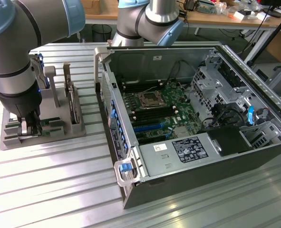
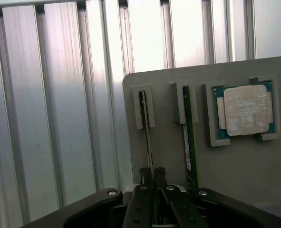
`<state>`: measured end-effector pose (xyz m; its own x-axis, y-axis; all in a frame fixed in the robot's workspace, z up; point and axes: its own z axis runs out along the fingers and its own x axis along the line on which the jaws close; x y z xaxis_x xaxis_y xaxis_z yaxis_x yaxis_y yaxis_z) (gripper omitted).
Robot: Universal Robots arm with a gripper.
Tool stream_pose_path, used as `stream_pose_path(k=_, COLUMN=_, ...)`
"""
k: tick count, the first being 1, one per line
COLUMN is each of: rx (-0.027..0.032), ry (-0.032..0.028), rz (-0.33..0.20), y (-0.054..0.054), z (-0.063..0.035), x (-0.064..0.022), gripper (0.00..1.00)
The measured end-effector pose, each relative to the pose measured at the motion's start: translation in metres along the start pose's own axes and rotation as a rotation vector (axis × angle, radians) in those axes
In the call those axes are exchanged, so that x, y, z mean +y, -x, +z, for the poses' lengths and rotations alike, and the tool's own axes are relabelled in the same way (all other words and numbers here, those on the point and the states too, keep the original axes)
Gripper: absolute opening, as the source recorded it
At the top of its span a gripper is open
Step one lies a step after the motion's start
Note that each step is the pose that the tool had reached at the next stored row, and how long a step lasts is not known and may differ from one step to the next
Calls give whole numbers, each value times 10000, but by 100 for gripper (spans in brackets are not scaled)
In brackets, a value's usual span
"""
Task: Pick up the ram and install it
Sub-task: 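Pick up the ram and move it above insertion slot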
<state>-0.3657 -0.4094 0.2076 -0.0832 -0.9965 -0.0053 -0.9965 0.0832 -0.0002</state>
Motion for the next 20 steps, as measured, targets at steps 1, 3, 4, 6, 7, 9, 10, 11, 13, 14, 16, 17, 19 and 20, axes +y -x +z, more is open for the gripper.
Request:
stream_pose_path(k=1, rx=-2, ry=-2, rz=0, y=1, z=-4, x=-1, gripper=14)
stream_pose_path(k=3, rx=0, ry=0, rz=0, y=0, z=-18, x=0, gripper=14)
stream_pose_path(k=4, rx=0, ry=0, rz=0, y=0, z=-23, x=0, gripper=14)
stream_pose_path(k=6, rx=-1, ry=-1, rz=0, y=1, z=-42, x=0, gripper=14)
stream_pose_path(k=7, rx=1, ry=0, rz=0, y=0, z=-49, x=0, gripper=14)
stream_pose_path(k=9, rx=0, ry=0, rz=0, y=0, z=-61, x=0, gripper=14)
stream_pose_path(k=10, rx=2, ry=1, rz=0, y=1, z=-68, x=0, gripper=14)
stream_pose_path(k=11, rx=2, ry=2, rz=-1, y=0, z=-73, x=0, gripper=14)
stream_pose_path(k=13, rx=0, ry=0, rz=0, y=1, z=-93, x=0, gripper=14)
stream_pose_path(k=14, rx=0, ry=0, rz=1, y=1, z=-108, x=0, gripper=14)
stream_pose_path(k=16, rx=0, ry=0, rz=0, y=1, z=-143, x=0, gripper=14)
stream_pose_path(k=17, rx=1, ry=1, rz=0, y=1, z=-164, x=0, gripper=14)
stream_pose_path(k=19, rx=1, ry=0, rz=0, y=1, z=-188, x=0, gripper=14)
stream_pose_path(k=20, rx=0, ry=1, rz=0, y=1, z=-194, x=0, gripper=14)
